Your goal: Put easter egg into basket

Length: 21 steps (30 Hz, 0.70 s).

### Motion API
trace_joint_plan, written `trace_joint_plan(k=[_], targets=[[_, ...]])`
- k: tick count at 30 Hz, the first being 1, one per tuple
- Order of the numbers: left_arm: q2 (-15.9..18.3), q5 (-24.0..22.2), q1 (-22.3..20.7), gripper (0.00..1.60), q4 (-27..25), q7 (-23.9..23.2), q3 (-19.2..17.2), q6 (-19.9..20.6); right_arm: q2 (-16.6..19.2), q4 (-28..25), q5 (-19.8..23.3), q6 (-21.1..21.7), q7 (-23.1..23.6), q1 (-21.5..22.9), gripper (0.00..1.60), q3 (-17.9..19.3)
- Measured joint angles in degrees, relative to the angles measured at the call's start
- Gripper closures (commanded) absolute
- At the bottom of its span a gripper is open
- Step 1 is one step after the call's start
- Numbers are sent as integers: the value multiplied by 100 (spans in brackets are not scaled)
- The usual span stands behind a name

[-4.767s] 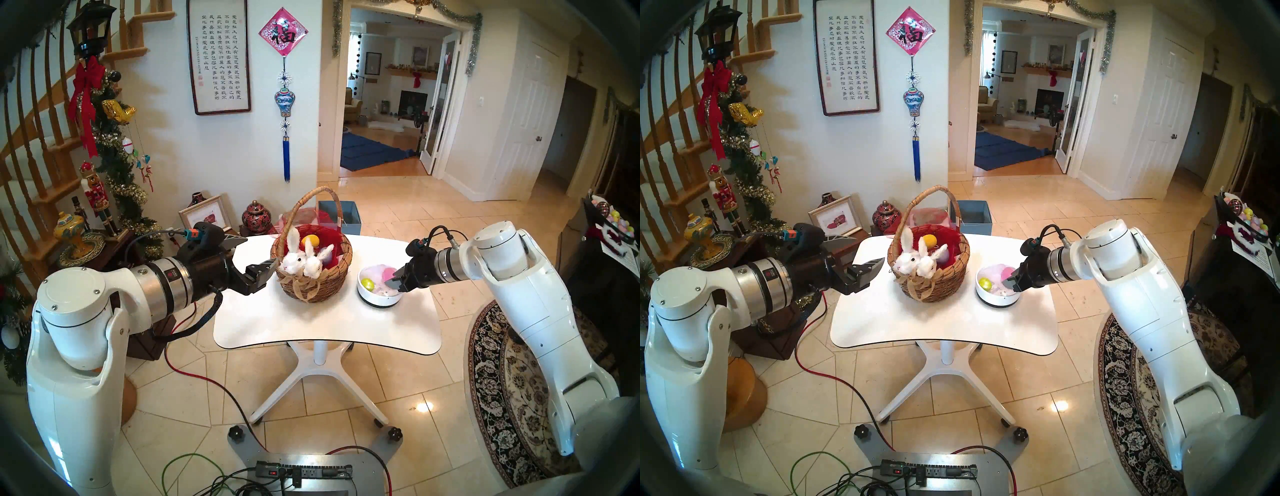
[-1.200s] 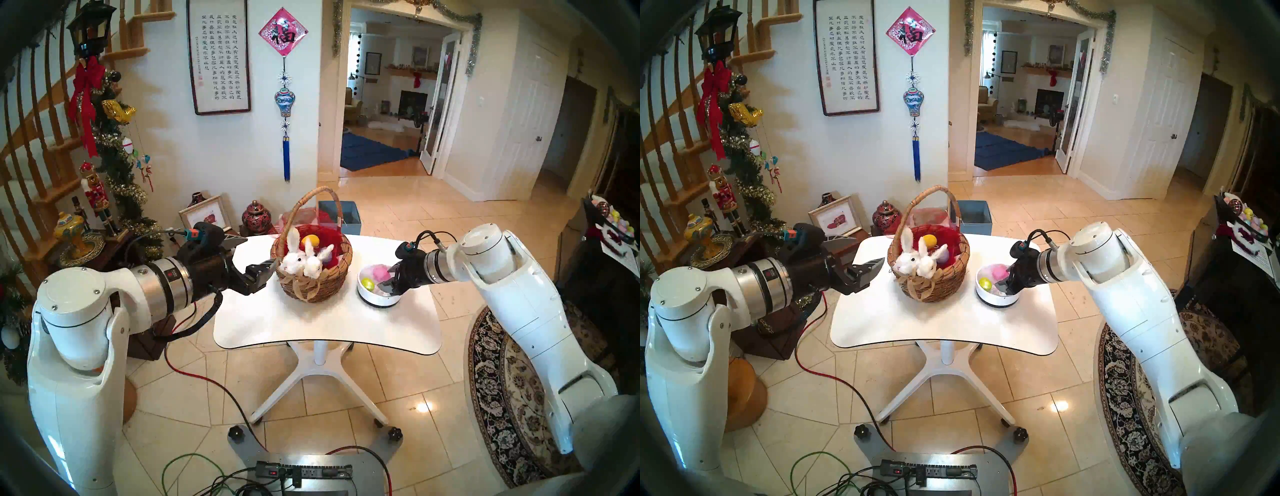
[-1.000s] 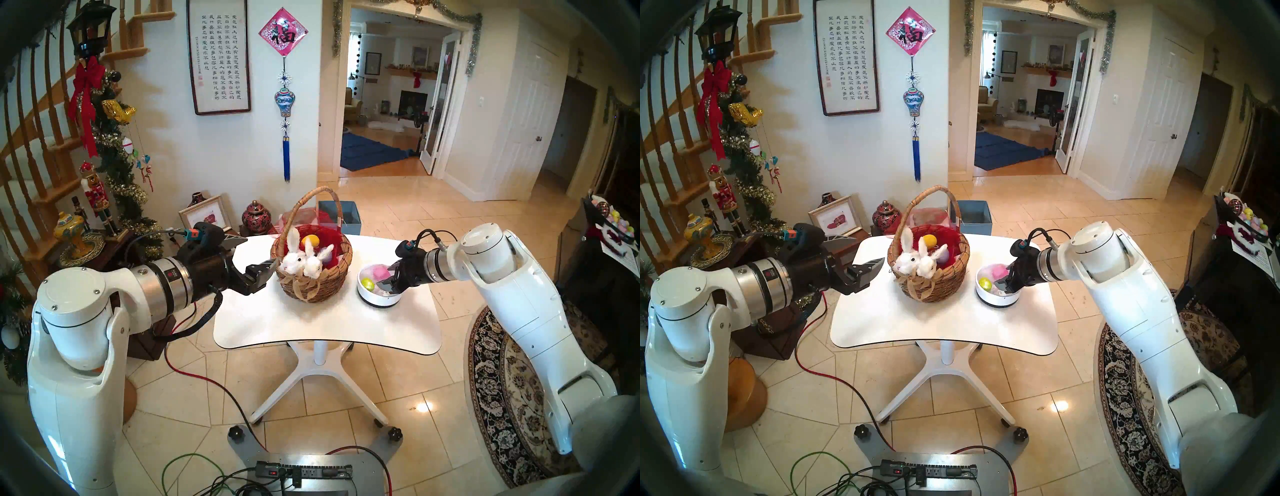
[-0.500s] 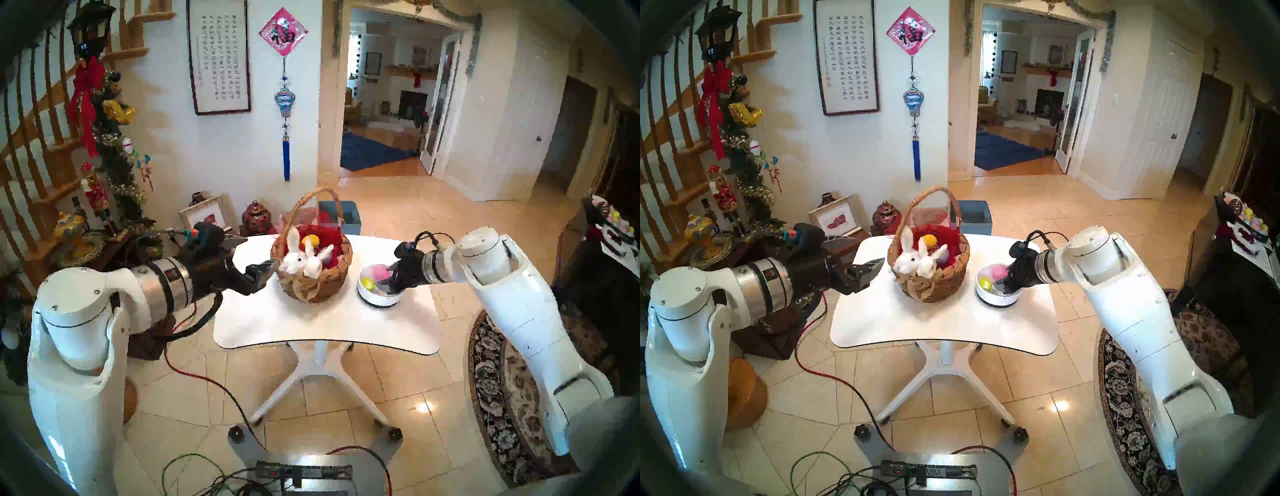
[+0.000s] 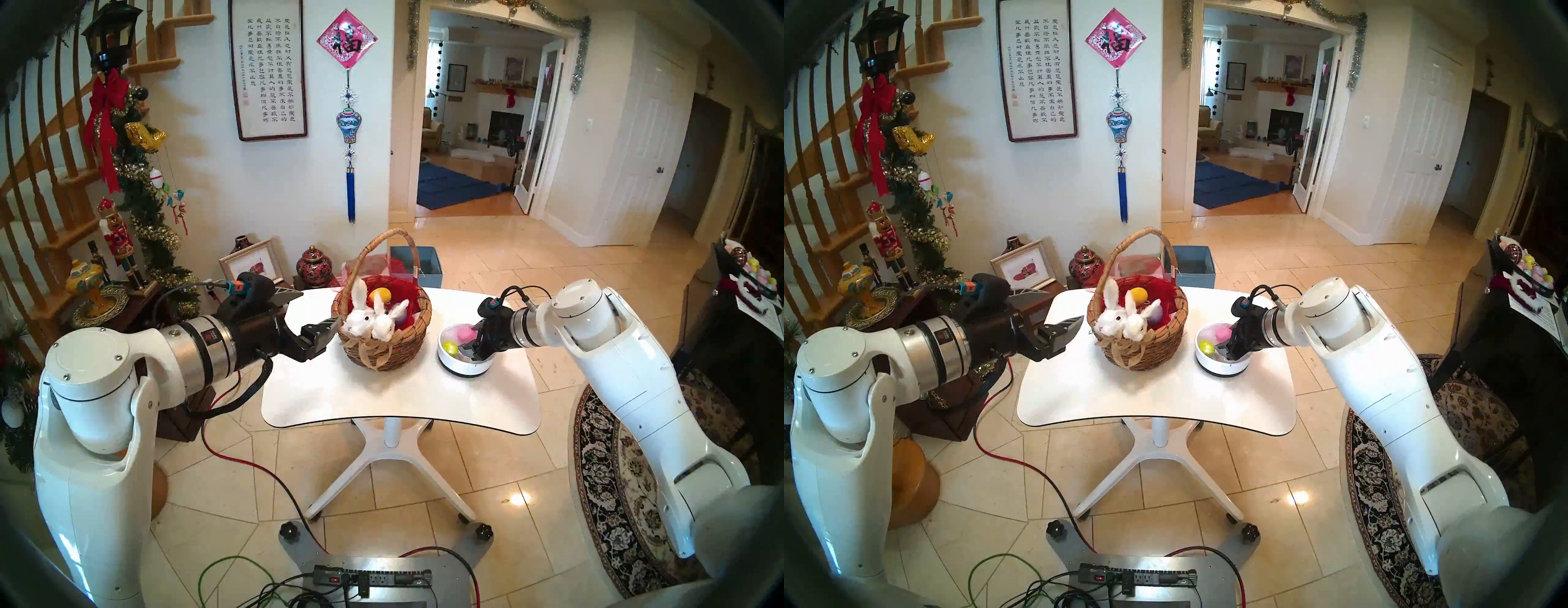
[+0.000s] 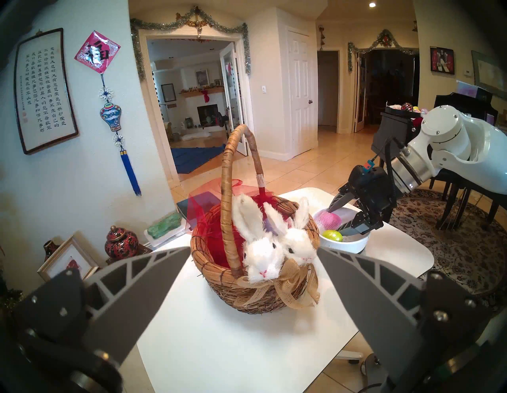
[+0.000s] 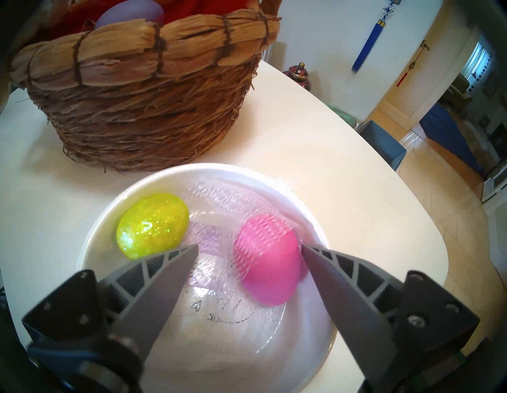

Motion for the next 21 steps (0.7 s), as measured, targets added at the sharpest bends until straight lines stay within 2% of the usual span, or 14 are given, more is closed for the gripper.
trace_joint_plan(k=[1,3,4,14,21], targets=[[-1,1,0,0,0,-1,0,0,0,-2,-5,-1,0,2,83,-2],[-3,5,-1,0,0,-6,-1,0,4,-13,-20,-2,-1,9,87,-4],[-4,6,-1,0,0,-6,-1,0,6,-14,-23,-2,-1,10,93,-4],[-14,22,-4,0,0,-21,-3,1,65,-123,-56,27,1,2,97,13],[-22,33,-6,0,0,-30,-4,2,156,-413,-42,116,7,-101,94,93]])
